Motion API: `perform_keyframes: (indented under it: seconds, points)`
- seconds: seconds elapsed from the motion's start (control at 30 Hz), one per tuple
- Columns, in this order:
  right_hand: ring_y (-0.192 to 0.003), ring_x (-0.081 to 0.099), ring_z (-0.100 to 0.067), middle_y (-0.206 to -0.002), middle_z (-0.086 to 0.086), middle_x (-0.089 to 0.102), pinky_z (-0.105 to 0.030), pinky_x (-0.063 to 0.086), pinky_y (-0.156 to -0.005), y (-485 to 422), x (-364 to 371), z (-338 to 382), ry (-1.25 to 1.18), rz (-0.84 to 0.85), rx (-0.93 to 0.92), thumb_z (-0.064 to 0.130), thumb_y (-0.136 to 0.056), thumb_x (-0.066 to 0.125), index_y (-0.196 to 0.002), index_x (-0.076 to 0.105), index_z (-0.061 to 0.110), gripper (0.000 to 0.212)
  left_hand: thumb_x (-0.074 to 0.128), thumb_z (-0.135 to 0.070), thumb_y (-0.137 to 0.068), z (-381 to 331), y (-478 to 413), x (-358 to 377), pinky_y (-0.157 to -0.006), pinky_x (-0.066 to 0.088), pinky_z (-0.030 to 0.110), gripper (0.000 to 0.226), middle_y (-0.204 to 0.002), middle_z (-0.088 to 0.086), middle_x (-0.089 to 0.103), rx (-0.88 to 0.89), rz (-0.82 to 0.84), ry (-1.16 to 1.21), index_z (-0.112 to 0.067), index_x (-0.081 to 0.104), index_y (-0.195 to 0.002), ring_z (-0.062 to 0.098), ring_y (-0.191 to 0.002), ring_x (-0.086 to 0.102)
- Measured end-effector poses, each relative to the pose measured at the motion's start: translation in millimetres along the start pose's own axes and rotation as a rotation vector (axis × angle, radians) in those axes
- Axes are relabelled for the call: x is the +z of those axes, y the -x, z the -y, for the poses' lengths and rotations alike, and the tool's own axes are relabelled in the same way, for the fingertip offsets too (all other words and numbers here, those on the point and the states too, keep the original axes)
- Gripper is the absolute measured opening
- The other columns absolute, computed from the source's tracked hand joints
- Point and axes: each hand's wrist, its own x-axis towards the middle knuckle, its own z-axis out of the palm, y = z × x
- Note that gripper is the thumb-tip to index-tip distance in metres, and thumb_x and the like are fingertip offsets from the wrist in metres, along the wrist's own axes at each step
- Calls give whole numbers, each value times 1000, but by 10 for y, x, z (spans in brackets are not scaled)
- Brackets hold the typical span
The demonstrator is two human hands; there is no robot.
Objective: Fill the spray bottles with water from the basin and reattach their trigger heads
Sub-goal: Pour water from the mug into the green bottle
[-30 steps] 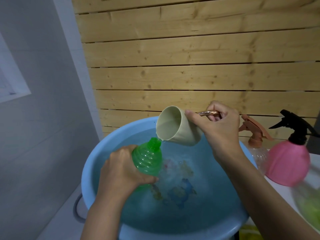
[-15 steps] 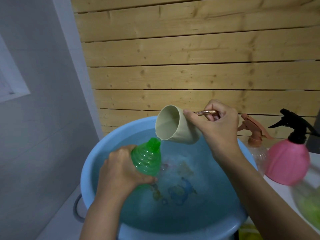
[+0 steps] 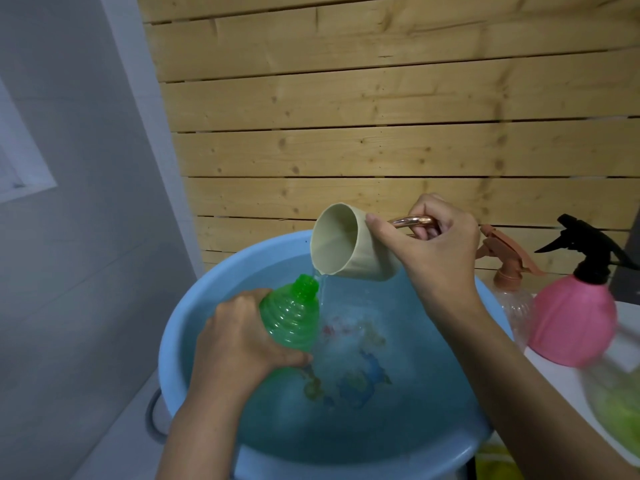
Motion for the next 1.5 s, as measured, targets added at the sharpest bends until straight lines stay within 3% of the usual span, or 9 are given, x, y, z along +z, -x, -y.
perform_keyframes:
  seconds: [0.5,0.67,0.73,0.83,1.27,1.4,1.5]
  points:
    - [-53,30,-2,-56,2,35,-16,24,-51,14,2,23,84,-1,-60,15,-70,83,-52,39,5,49,88,-47,-31,-1,-13,12,-67,50,27,67,-80,-12,65,-7,4,-48,-29,66,-92,19,-86,64]
    - [-56,36,-11,-58,-8,41,-32,30,-51,18,5,29,100,11,-65,18,-70,83,-54,42,0,47,87,-49,-32,9,-19,18,-68,51,28,68,-83,-10,67,-6,8,-73,-28,66,-94,19,-88,63]
    - [-55,34,-8,-58,-10,41,-25,28,-50,22,6,32,117,6,-78,18,-70,82,-54,42,-1,47,86,-50,-32,12,-21,21,-68,50,27,68,-83,-11,67,-7,12,-78,-29,66,-93,19,-88,64]
    - [-53,29,-3,-54,2,33,-13,23,-50,27,5,44,127,-3,-110,15,-69,82,-50,34,15,52,86,-50,-32,17,-19,21,-65,47,26,67,-82,-11,67,-15,17,-80,-29,66,-93,19,-88,64]
    - [-53,29,-3,-54,7,32,-13,23,-52,36,12,41,129,12,-164,14,-69,81,-51,33,14,52,88,-47,-35,-4,-2,-1,-66,49,27,66,-82,-11,67,-14,41,-75,-29,66,-94,18,-85,63]
    - [-53,30,-3,-54,7,31,-12,23,-51,38,13,54,136,18,-180,14,-70,81,-52,31,22,54,88,-48,-35,-8,0,-5,-67,51,28,66,-83,-10,67,-8,39,-83,-28,66,-94,18,-86,63]
    - [-53,30,-3,-54,8,31,-12,22,-52,42,16,50,138,25,-184,15,-70,81,-51,34,16,51,88,-48,-35,-9,1,-8,-69,52,29,68,-84,-10,67,-12,44,-85,-28,66,-96,18,-87,63]
